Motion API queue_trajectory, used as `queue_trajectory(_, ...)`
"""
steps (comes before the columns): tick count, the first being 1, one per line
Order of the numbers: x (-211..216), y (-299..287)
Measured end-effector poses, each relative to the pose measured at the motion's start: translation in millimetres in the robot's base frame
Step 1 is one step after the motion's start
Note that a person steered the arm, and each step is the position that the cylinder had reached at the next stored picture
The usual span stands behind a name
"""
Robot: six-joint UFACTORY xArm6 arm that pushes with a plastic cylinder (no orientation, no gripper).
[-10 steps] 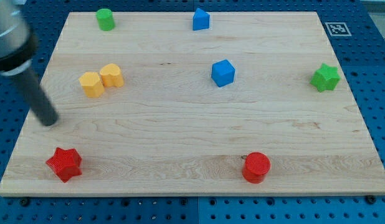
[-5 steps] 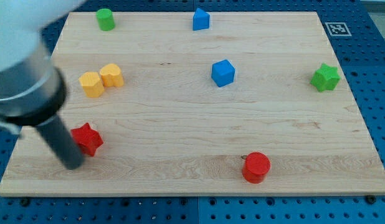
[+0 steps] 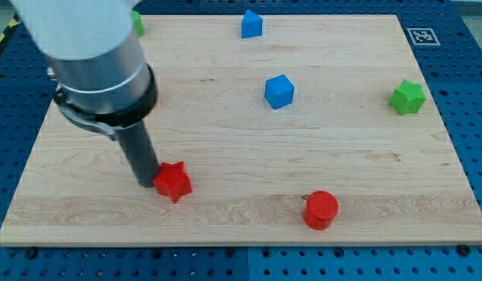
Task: Move the red star towards the bottom center
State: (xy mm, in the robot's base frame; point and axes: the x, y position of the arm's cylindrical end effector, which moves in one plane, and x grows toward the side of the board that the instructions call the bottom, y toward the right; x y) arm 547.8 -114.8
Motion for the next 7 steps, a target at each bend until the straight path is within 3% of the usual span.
queue_trajectory(2,12,76)
queue_trajectory(4,12,86)
queue_trajectory(6,-40,96)
queue_trajectory(7,-41,153)
